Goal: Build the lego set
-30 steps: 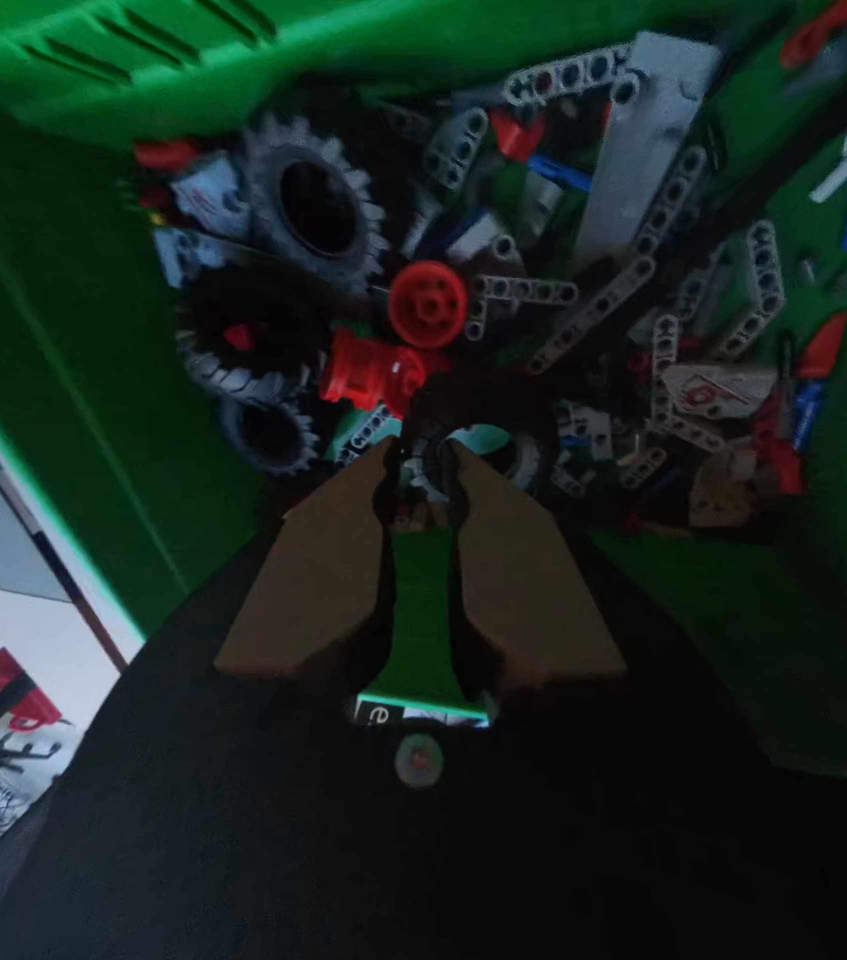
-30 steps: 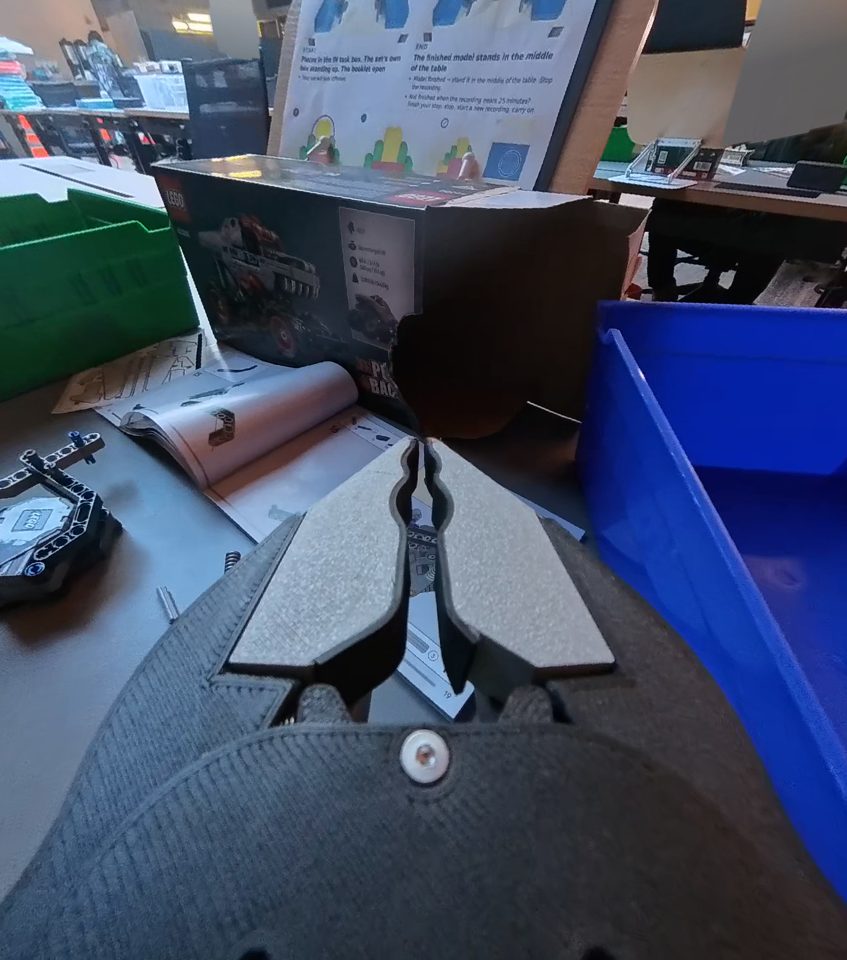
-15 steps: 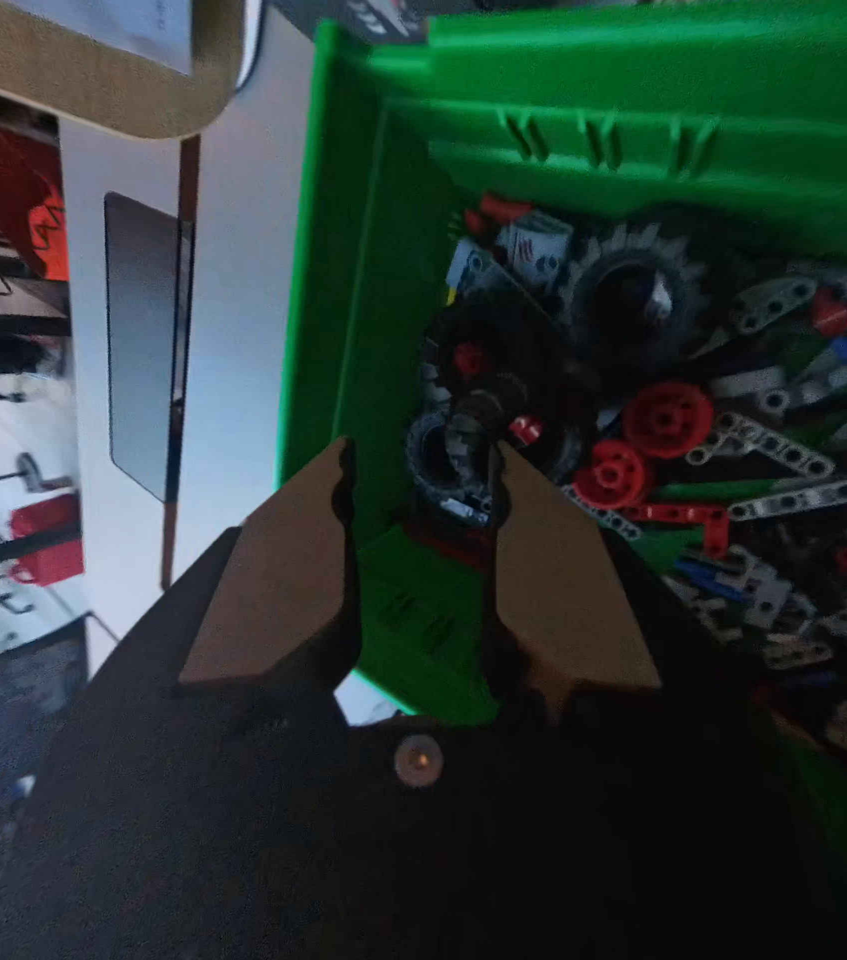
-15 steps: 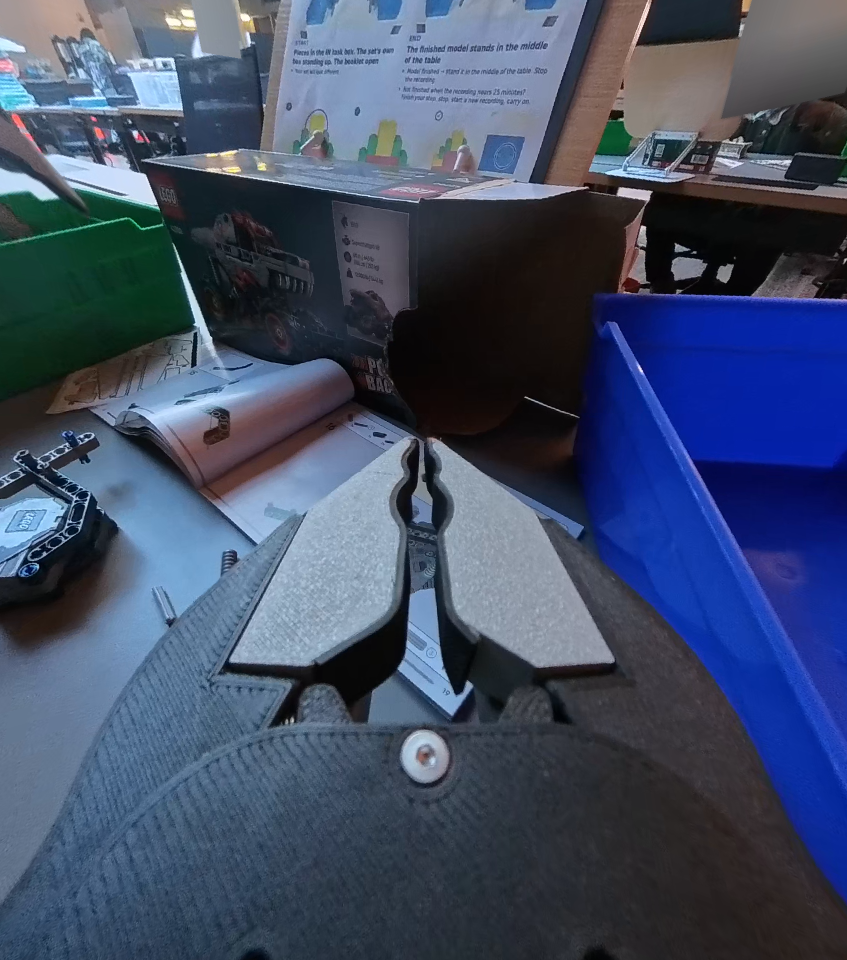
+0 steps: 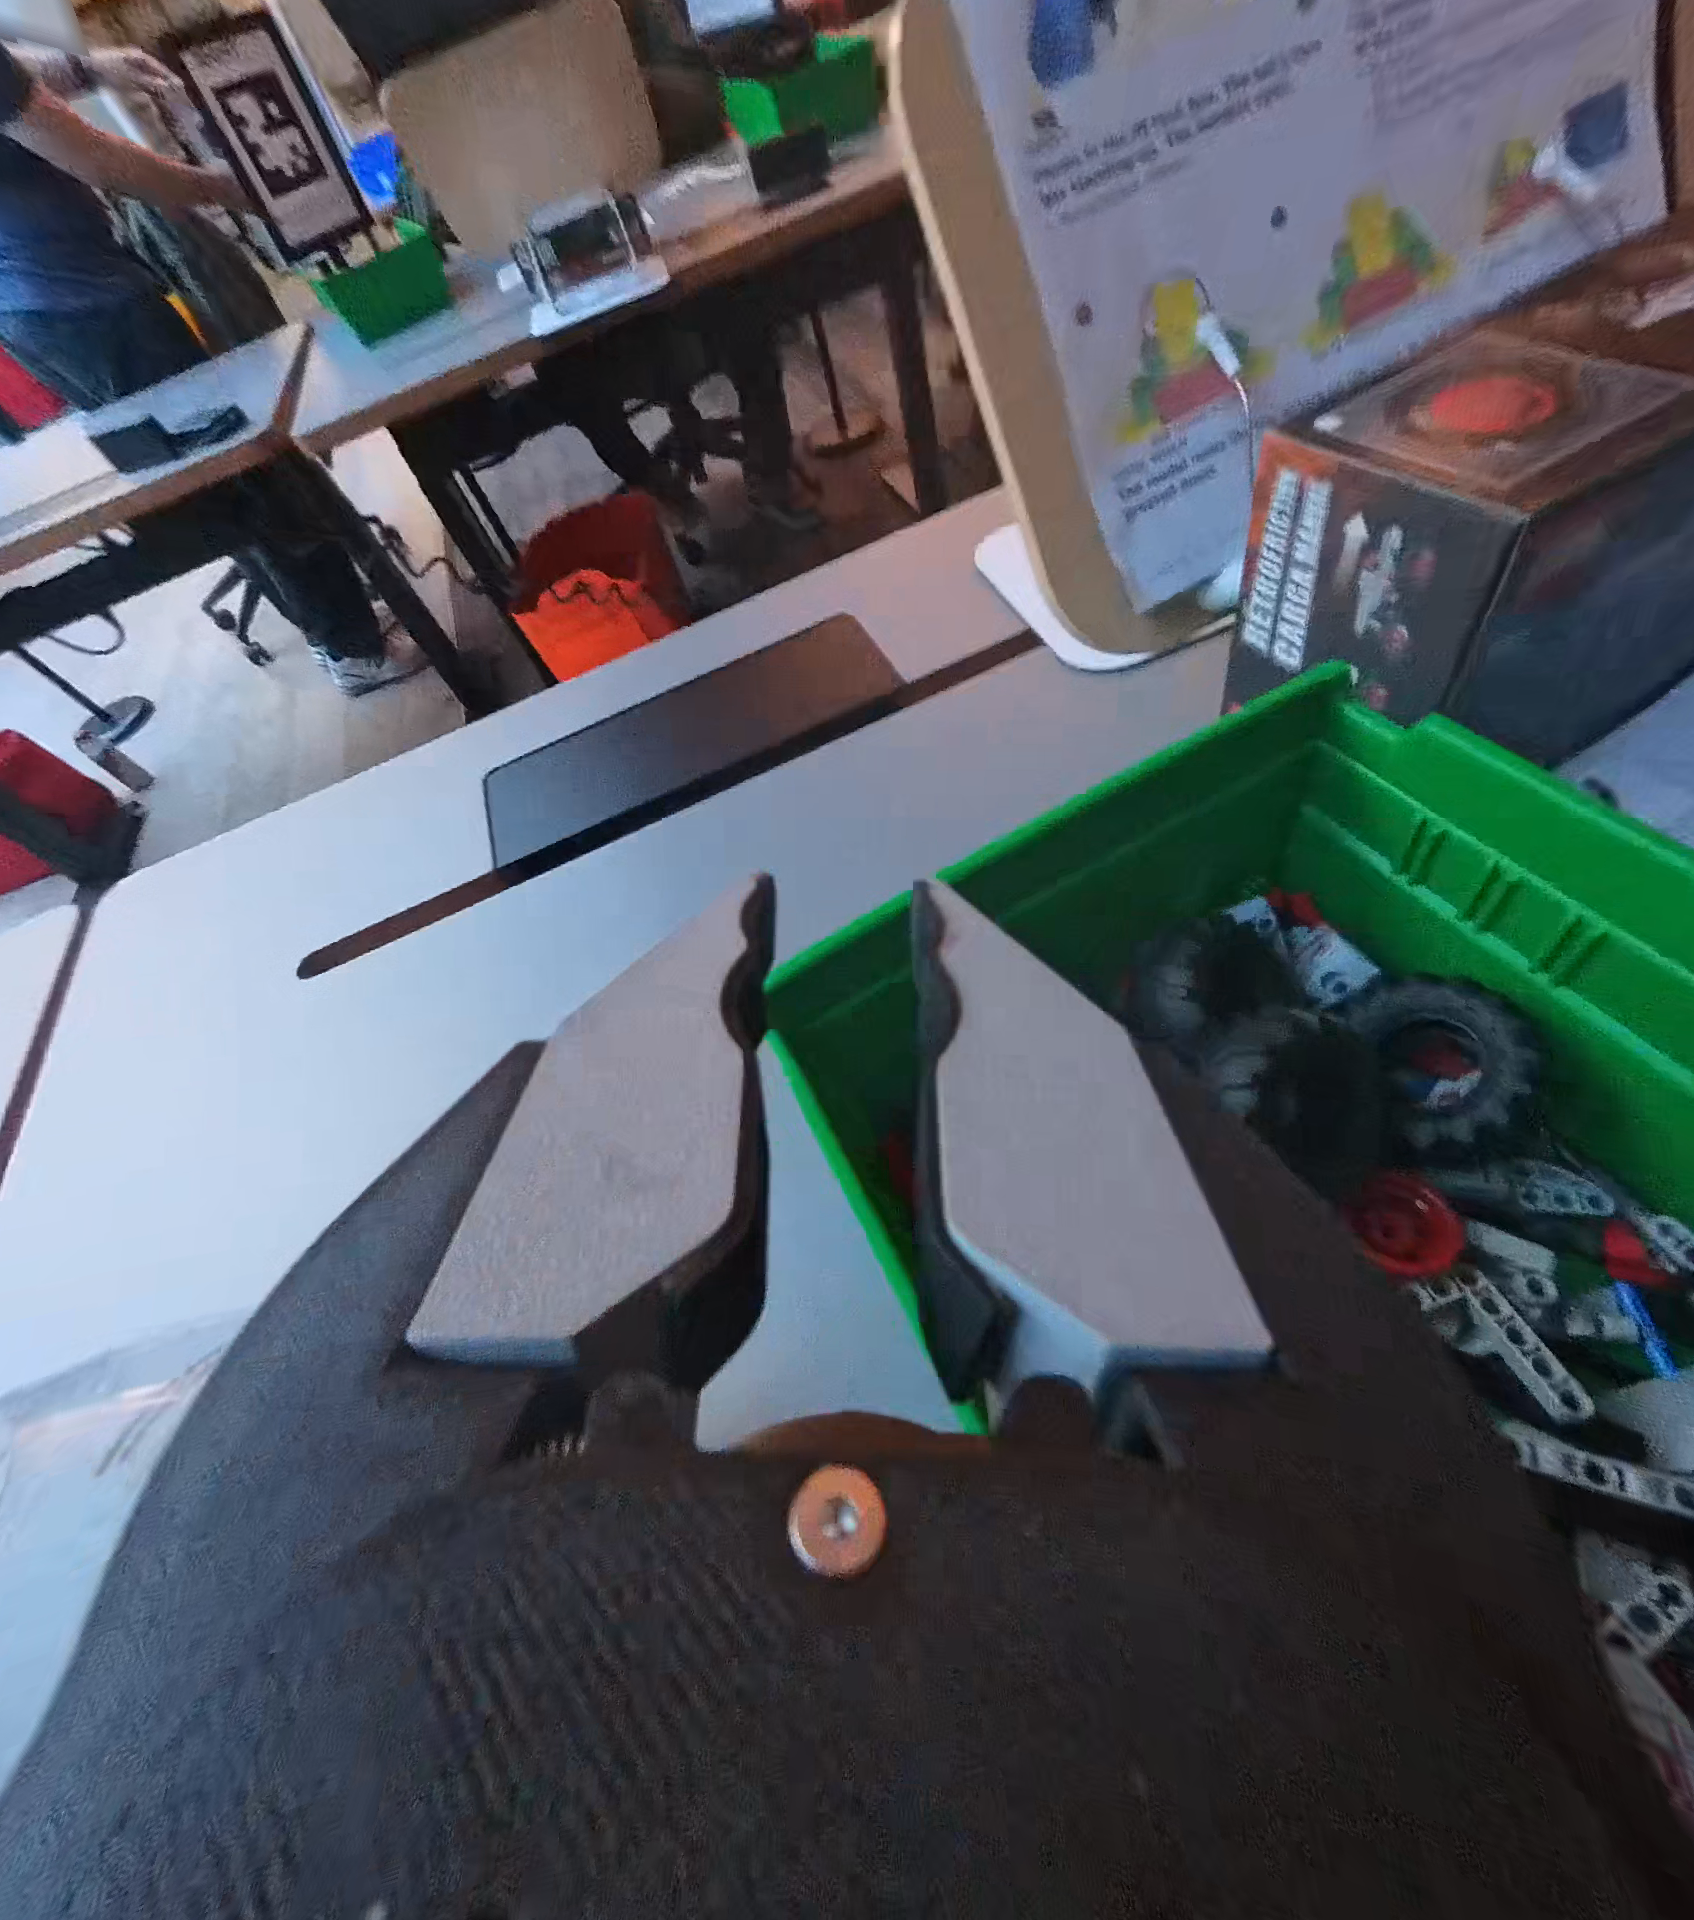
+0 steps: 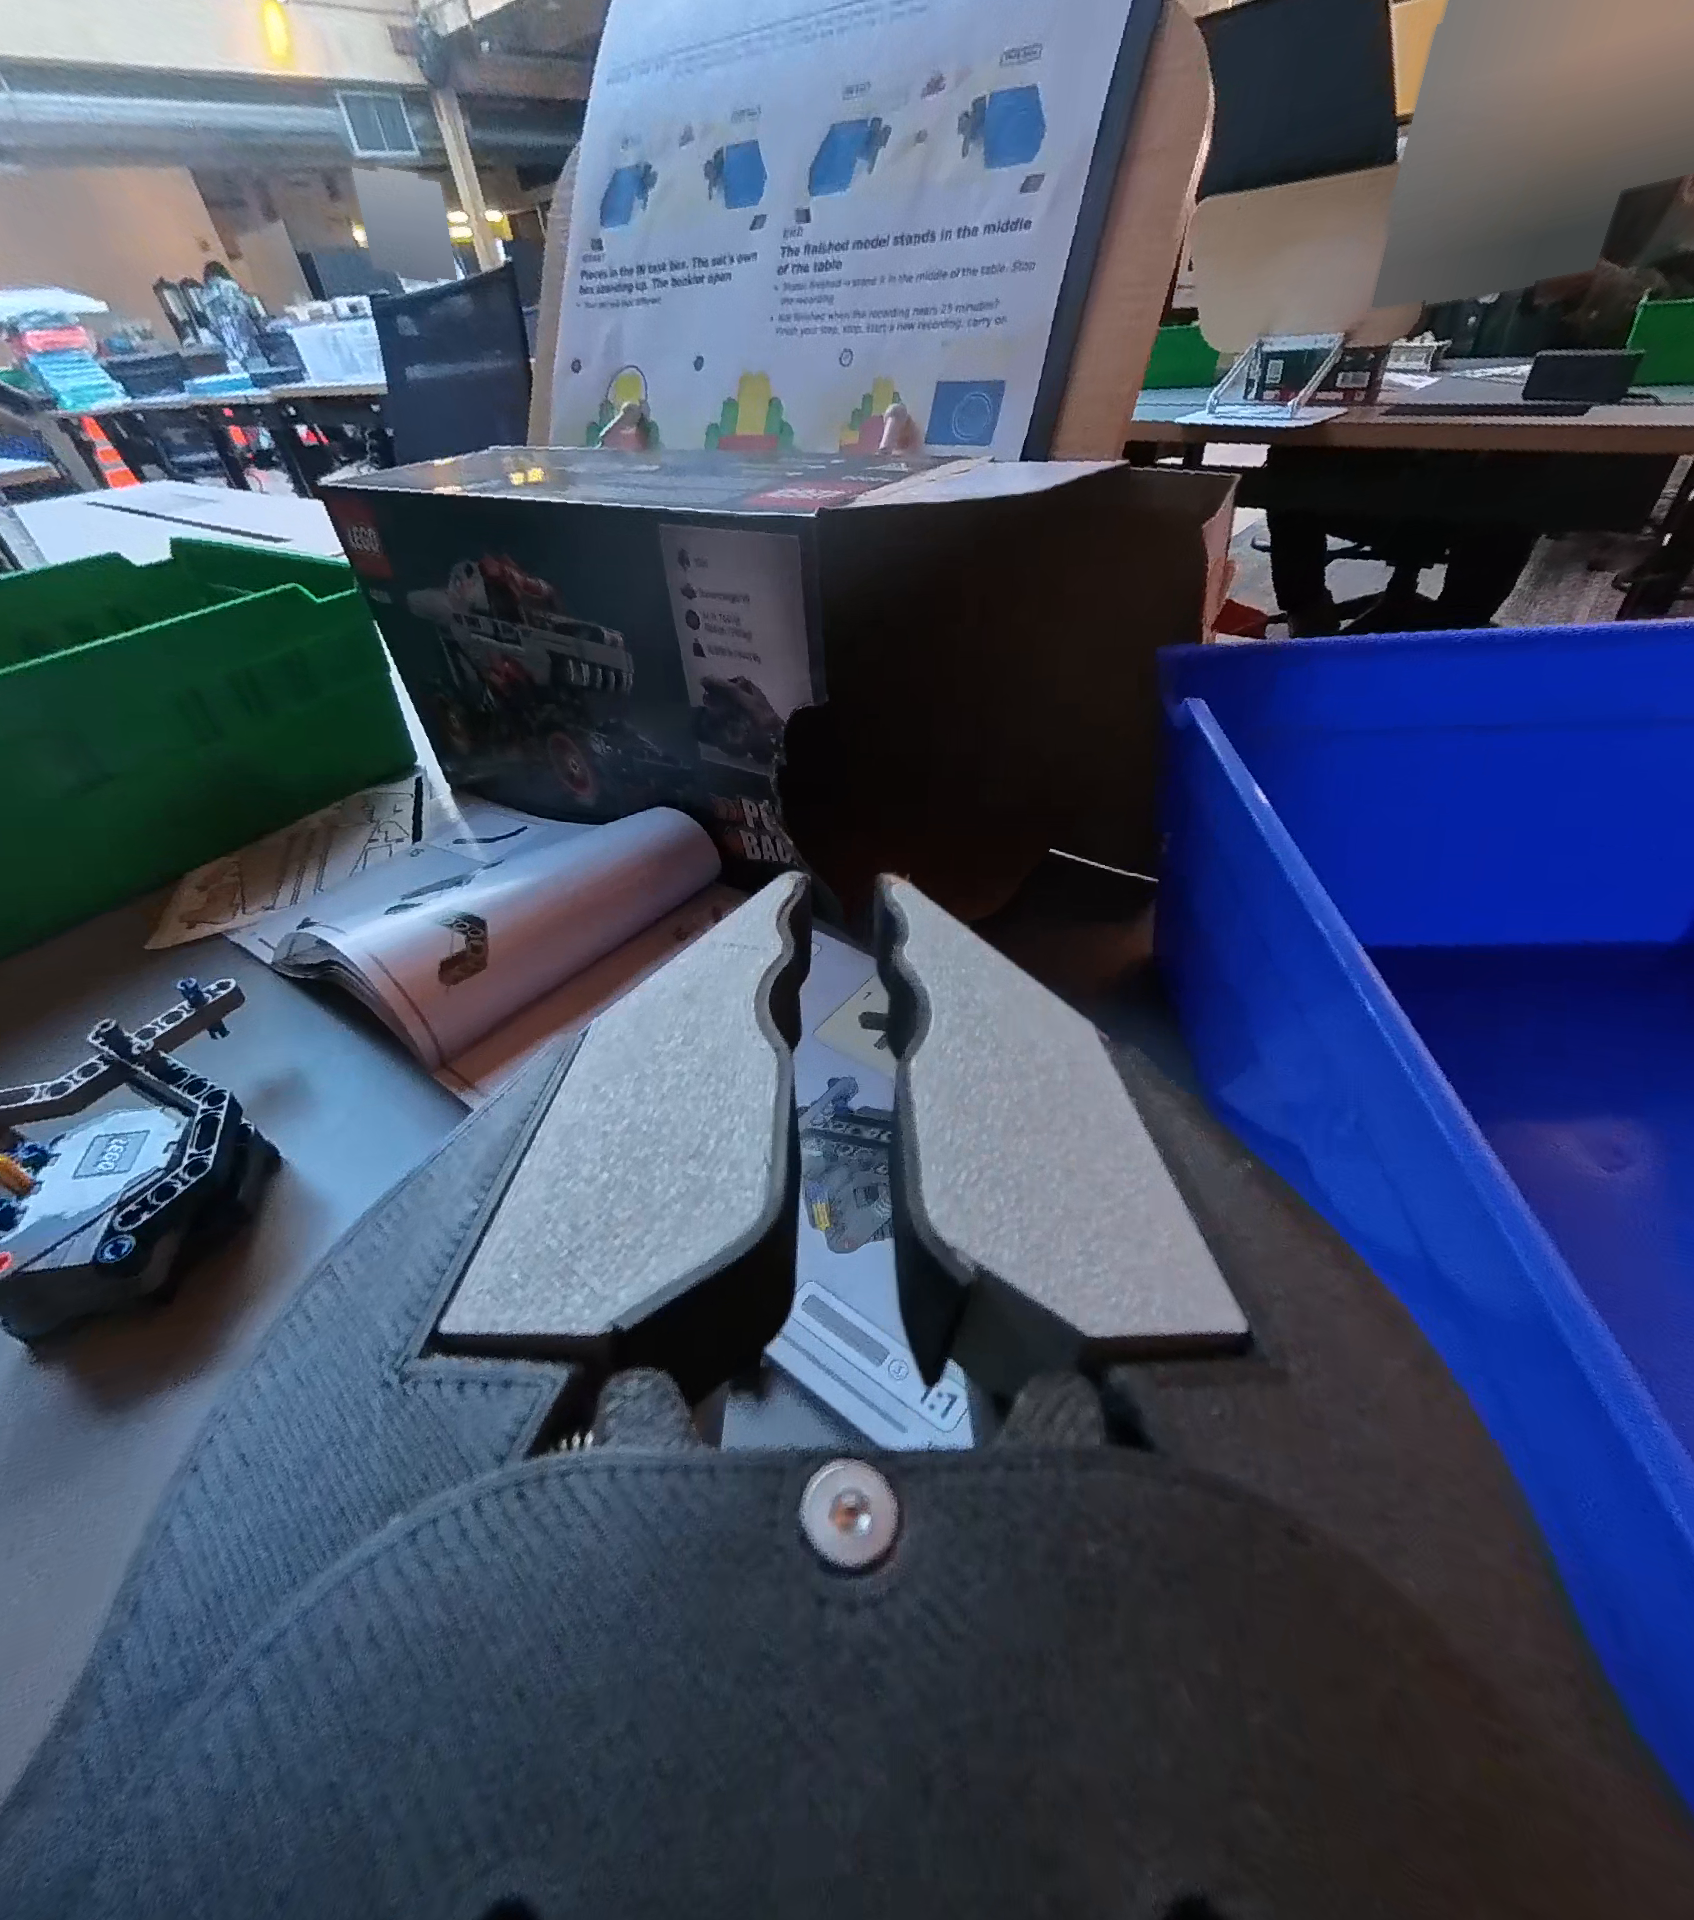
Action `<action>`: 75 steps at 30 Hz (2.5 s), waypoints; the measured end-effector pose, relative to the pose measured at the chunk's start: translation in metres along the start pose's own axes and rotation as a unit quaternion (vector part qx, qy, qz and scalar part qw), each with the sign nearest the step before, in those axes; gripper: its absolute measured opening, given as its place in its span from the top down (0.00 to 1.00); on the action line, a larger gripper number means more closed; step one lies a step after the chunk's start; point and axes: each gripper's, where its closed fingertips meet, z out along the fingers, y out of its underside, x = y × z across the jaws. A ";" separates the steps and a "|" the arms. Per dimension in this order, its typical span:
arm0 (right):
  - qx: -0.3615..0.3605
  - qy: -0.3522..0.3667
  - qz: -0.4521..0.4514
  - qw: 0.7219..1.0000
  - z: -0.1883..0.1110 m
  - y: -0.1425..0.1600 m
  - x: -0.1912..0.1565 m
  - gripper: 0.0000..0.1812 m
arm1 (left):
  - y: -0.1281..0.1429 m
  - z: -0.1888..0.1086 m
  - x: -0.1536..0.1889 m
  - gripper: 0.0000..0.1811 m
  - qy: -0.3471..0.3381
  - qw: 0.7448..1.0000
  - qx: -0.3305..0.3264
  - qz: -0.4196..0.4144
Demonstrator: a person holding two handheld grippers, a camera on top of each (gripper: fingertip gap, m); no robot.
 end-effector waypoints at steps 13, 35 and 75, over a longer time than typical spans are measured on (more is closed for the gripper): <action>0.016 0.020 -0.015 1.000 0.000 -0.007 0.004 0.91 | 0.008 0.006 0.019 0.87 0.088 0.991 0.065 -0.077; 0.023 -0.067 -0.044 0.997 0.002 -0.021 -0.063 0.80 | 0.026 0.012 0.017 0.87 0.142 0.976 0.064 -0.152; 0.012 -0.003 0.001 1.000 0.011 -0.001 -0.007 0.82 | 0.010 -0.014 0.042 0.91 0.211 0.961 0.104 -0.143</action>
